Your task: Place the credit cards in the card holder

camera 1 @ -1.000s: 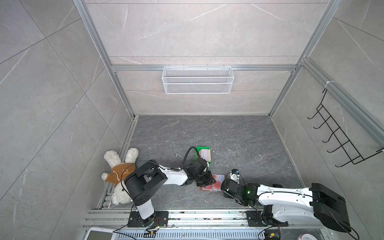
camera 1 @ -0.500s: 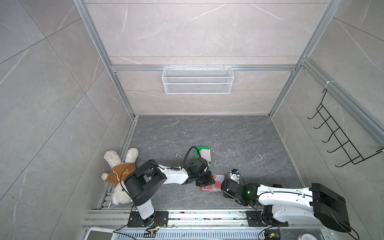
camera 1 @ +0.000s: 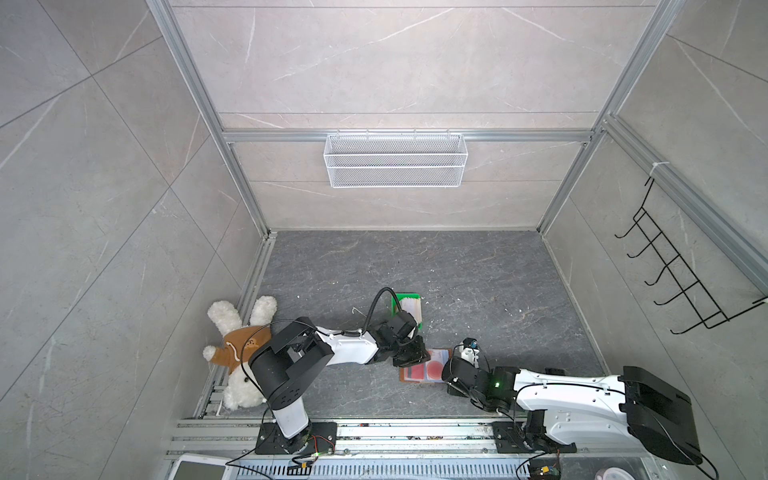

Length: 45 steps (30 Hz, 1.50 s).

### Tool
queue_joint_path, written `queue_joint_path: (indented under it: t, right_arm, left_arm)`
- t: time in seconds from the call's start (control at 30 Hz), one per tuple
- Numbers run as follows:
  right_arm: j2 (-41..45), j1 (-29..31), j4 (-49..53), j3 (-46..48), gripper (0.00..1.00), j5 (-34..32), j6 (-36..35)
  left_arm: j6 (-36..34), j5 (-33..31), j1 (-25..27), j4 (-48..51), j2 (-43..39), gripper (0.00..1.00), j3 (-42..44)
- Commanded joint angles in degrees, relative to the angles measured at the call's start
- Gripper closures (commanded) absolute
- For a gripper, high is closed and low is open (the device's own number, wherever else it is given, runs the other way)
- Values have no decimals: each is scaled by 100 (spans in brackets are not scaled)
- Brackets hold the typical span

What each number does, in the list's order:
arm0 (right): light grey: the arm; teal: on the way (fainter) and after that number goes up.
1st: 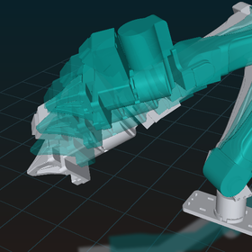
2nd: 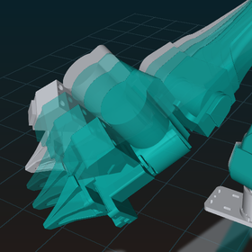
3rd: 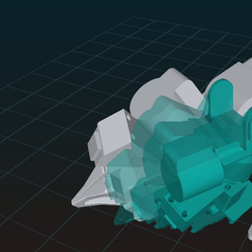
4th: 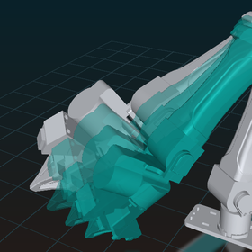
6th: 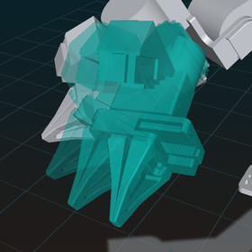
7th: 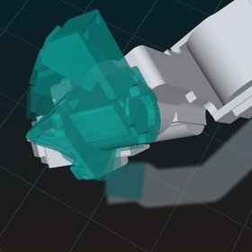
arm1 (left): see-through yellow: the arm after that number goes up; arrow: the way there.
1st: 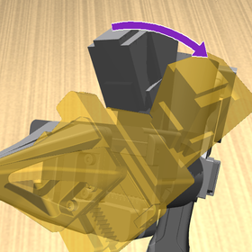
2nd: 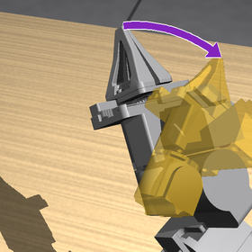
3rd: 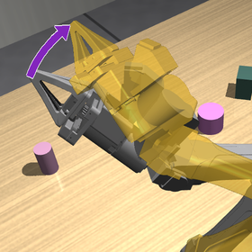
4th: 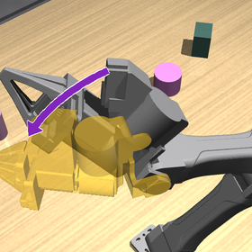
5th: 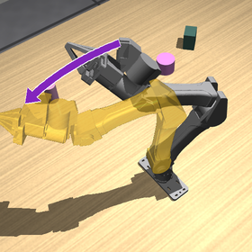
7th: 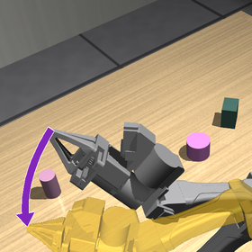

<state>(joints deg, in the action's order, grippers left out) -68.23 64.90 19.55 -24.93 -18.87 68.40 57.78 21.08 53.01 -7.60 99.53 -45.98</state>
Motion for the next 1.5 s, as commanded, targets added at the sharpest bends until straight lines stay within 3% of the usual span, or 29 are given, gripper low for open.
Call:
queue_joint_path:
  t: [0.0, 0.53, 0.73, 1.17, 1.27, 1.47]
  right_arm:
    - [55, -30, 173, 128, 88, -64, 48]
    - [42, -26, 154, 121, 88, -55, 46]
    - [127, -30, 189, 113, 89, -22, 50]
    - [1126, -58, 215, 53, 79, 89, -211]
    - [1324, -193, 129, 84, 77, 241, -330]
    - [1492, -830, -583, 357, 74, 1148, -592]
  left_arm:
    - [-72, 16, -25, -105, 84, 83, -155]
    - [-282, 361, -17, -442, 14, 84, -131]
    - [-264, 217, -15, -403, -140, 84, 77]
    - [-295, -99, -18, -304, -951, 87, 655]
    - [-301, -79, -13, -336, -897, 87, 669]
    - [-280, 40, -10, -471, -666, 88, 560]
